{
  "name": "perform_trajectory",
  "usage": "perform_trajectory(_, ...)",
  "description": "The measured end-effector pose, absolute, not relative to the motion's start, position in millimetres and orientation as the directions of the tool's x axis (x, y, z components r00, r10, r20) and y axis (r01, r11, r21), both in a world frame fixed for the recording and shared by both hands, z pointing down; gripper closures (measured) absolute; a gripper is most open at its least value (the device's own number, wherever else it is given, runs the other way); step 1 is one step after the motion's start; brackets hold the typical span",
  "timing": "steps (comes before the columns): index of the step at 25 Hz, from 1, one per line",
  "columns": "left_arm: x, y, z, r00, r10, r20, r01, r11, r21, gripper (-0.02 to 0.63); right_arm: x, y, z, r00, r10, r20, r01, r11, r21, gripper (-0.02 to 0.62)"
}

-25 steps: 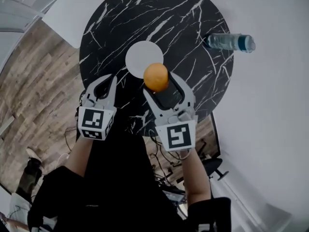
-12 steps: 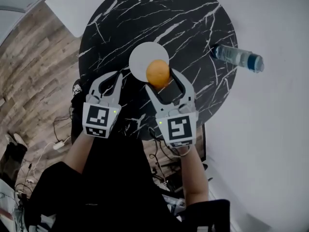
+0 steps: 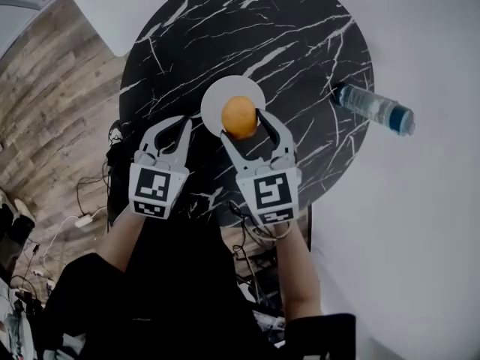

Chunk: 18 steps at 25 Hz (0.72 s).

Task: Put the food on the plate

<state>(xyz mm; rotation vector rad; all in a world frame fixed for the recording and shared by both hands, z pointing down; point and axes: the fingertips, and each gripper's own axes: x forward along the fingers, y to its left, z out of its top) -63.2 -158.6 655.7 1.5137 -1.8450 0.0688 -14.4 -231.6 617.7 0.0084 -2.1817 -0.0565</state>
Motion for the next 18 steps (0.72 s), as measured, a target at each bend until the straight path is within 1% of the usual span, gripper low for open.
perform_trajectory(7,-56.0,-162.4,662.6,-0.015,-0.822,0.569,-0.871,0.29,0.397,0.606,-13.9,-237.3,639.7,-0.536,-0.019,0.844,0.021,0.999,0.036,0.295)
perform_trajectory(18,-55.2,-159.5,665.4,-0.012,-0.815,0.579,-0.873,0.291,0.391,0.606,-9.0,-240.3,661.4,-0.499,-0.014,0.866,-0.011,1.0,0.01,0.294)
